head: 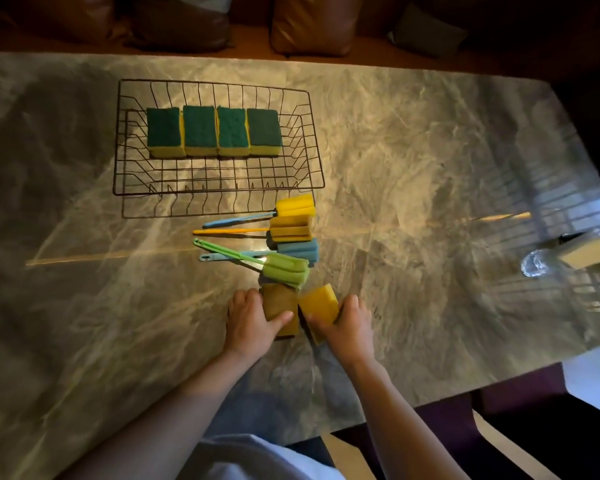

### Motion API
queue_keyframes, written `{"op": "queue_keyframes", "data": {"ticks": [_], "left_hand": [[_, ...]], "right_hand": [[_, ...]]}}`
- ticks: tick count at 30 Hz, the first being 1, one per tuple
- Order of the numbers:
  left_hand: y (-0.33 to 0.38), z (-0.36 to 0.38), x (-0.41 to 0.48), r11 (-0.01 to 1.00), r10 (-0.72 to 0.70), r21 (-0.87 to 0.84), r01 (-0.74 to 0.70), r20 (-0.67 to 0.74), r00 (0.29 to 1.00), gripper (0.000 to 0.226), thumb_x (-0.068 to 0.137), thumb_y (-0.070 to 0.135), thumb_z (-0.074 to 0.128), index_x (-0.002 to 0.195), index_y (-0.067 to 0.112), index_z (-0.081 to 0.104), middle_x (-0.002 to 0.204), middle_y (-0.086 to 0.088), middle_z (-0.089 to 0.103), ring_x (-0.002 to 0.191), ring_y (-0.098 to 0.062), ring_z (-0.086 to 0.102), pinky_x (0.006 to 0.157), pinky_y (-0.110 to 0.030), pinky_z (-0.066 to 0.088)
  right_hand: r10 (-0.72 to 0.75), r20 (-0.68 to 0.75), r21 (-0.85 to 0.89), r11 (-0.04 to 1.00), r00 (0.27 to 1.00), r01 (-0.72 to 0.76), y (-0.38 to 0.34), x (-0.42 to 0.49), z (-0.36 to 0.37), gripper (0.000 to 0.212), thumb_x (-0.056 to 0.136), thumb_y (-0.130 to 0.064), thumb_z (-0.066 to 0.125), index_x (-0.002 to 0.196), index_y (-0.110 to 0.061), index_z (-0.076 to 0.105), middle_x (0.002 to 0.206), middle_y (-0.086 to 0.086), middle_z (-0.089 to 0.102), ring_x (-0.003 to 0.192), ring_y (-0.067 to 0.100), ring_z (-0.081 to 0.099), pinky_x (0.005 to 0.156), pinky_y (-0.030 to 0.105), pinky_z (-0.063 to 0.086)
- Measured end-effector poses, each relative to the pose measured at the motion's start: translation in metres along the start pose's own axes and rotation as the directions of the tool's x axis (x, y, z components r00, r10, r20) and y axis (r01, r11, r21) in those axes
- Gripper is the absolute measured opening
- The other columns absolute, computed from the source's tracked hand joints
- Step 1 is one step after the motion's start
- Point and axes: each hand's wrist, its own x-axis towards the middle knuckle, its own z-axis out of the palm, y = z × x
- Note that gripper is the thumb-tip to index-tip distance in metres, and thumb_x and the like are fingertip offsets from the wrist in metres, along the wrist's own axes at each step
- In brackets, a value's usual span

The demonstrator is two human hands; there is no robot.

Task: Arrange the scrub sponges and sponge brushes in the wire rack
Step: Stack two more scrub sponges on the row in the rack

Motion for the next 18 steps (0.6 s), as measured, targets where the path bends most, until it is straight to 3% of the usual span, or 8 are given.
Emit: {"op": "queue_keyframes", "data": {"ticks": [4, 7, 10, 13, 15, 18], "left_hand": [[-0.001, -0.009, -0.01, 0.966, -0.01, -0.258, -0.009, -0.075, 0.997, 0.044, 0.081, 0.04, 0.081, 0.085, 0.015, 0.045, 0.079, 0.0, 0.049, 0.071, -0.02, 0.048, 0.058, -0.032, 0.032], [-0.009, -0.022, -0.018, 0.955, 0.004, -0.294, -0.037, -0.11, 0.994, 0.041, 0.088, 0.044, 0.072, 0.081, 0.015, 0.044, 0.068, 0.002, 0.046, 0.061, -0.018, 0.045, 0.053, -0.033, 0.037], [-0.021, -0.04, -0.021, 0.978, 0.077, -0.177, -0.108, -0.172, 0.982, 0.041, 0.091, 0.055, 0.06, 0.081, 0.018, 0.045, 0.071, 0.001, 0.046, 0.061, -0.02, 0.047, 0.053, -0.037, 0.04], [-0.03, -0.054, -0.022, 0.988, 0.157, 0.029, -0.155, -0.253, 0.955, 0.036, 0.09, 0.058, 0.058, 0.085, 0.026, 0.04, 0.079, 0.007, 0.043, 0.061, -0.009, 0.042, 0.047, -0.024, 0.032], [-0.035, -0.056, -0.021, 0.978, 0.196, 0.123, -0.166, -0.301, 0.933, 0.039, 0.085, 0.052, 0.069, 0.098, 0.026, 0.043, 0.088, 0.005, 0.048, 0.064, -0.008, 0.045, 0.047, -0.02, 0.034], [-0.039, -0.052, -0.019, 0.946, 0.256, 0.265, -0.184, -0.269, 0.928, 0.064, 0.078, 0.046, 0.08, 0.126, 0.018, 0.047, 0.104, -0.006, 0.058, 0.083, -0.02, 0.059, 0.057, -0.031, 0.051]], "right_hand": [[0.019, 0.017, 0.155, 0.988, 1.0, -0.022, 0.001, -0.013, 0.007, 0.045, 0.079, -0.056, 0.077, 0.09, -0.026, 0.045, 0.088, -0.005, 0.058, 0.077, 0.012, 0.057, 0.061, 0.026, 0.045], [0.006, -0.005, 0.222, 0.975, 1.0, -0.005, 0.001, -0.019, 0.008, 0.028, 0.09, -0.045, 0.067, 0.085, -0.031, 0.043, 0.081, -0.005, 0.059, 0.069, 0.011, 0.058, 0.054, 0.023, 0.04], [-0.01, -0.029, 0.25, 0.968, 1.0, 0.017, 0.001, -0.025, 0.008, 0.021, 0.088, -0.035, 0.066, 0.09, -0.034, 0.045, 0.085, -0.007, 0.059, 0.072, 0.01, 0.059, 0.058, 0.028, 0.048], [-0.018, -0.066, 0.274, 0.961, 0.998, 0.035, -0.001, -0.031, 0.01, 0.037, 0.083, -0.038, 0.074, 0.105, -0.035, 0.045, 0.094, -0.013, 0.058, 0.081, 0.004, 0.06, 0.065, 0.026, 0.051], [-0.044, -0.105, 0.241, 0.968, 0.993, 0.069, -0.002, -0.033, 0.013, 0.045, 0.08, -0.04, 0.079, 0.11, -0.03, 0.047, 0.1, -0.013, 0.053, 0.089, 0.005, 0.056, 0.074, 0.027, 0.051], [-0.127, -0.161, 0.097, 0.985, 0.979, 0.144, -0.004, -0.037, 0.019, 0.051, 0.076, -0.043, 0.084, 0.108, -0.025, 0.048, 0.099, -0.01, 0.047, 0.092, 0.01, 0.05, 0.079, 0.027, 0.049]]}}
